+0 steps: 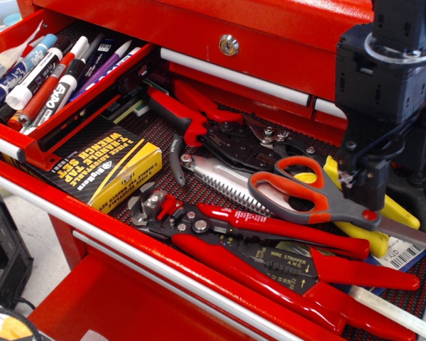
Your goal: Pick up scissors and put into drawer
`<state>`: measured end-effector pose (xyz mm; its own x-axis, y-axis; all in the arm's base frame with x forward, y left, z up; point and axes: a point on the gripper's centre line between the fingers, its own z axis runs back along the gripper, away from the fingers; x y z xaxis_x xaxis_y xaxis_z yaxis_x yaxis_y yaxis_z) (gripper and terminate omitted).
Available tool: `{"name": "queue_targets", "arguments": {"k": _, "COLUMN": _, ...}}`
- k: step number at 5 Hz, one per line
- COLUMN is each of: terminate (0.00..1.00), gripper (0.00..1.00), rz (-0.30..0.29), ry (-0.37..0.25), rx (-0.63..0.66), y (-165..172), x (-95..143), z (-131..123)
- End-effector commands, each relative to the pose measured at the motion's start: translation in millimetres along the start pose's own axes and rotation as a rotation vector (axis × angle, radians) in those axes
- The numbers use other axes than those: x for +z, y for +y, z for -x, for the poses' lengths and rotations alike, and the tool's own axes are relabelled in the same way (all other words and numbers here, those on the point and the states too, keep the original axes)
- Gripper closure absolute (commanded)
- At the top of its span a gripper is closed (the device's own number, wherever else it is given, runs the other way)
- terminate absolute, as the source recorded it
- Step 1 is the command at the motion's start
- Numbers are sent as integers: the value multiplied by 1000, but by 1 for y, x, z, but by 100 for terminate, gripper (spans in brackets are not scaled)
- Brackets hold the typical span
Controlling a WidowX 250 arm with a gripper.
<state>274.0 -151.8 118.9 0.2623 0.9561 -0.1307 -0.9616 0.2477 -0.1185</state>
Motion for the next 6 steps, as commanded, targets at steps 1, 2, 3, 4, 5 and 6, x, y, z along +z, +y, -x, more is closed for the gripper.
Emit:
{"name": "queue_targets", "arguments": {"k": 1, "terminate": 0, "gripper": 0, "rz": -35, "ry": -4, "rx": -159, "y": -21, "x": -10, "z": -20}}
{"name": "queue_targets", "arguments": {"k": 2, "terminate": 0, "gripper": 0, "rz": -36, "ry": -42, "rx": -180, "y": -17, "x": -25, "z": -13}}
{"name": "queue_targets", "arguments": {"k": 3, "terminate": 0, "gripper": 0, "rz": -9, "ry": -38, "rx": -178, "y": -13, "x": -36, "z": -14}}
{"name": "queue_targets", "arguments": {"k": 4, "terminate": 0, "gripper": 0, "rz": 14, "ry": -13, "rx": -173, "y": -11, "x": -46, "z": -17}}
{"name": "queue_targets", "arguments": {"k": 5, "terminate": 0, "gripper": 0, "rz": 44, "ry": 10, "rx": -174, "y": -10, "x": -58, "z": -21}}
{"name": "queue_targets", "arguments": {"k": 6, "terminate": 0, "gripper": 0, "rz": 77, "ry": 42, "rx": -174, "y": -10, "x": -70, "z": -25}}
